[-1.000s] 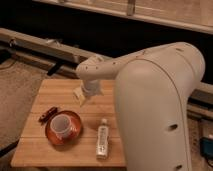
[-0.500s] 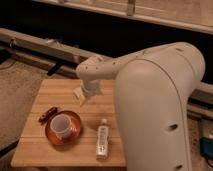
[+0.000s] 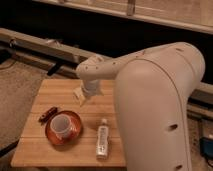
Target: Drag the pepper across the table
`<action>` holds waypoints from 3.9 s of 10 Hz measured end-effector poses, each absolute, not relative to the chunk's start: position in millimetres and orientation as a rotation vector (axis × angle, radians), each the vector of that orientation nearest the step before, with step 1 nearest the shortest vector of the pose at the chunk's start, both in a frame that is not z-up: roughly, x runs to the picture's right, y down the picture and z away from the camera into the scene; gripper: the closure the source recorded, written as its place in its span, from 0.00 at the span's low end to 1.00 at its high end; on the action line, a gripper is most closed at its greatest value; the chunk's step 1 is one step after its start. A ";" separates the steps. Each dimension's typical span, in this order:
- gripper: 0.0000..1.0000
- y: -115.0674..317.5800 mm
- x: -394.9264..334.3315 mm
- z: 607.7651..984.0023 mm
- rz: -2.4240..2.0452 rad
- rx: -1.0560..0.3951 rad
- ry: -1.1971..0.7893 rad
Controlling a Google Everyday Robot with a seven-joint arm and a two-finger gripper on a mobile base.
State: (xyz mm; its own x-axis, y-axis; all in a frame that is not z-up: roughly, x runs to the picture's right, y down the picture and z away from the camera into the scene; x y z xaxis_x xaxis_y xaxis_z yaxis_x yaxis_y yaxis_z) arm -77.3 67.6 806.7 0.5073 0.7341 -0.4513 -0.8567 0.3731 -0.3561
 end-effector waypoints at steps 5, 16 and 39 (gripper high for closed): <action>0.20 67.6 -77.3 806.7 1.030 -0.598 0.232; 0.20 52.5 -126.3 813.1 0.932 -0.586 0.225; 0.20 128.4 -325.4 899.7 0.885 -0.645 0.431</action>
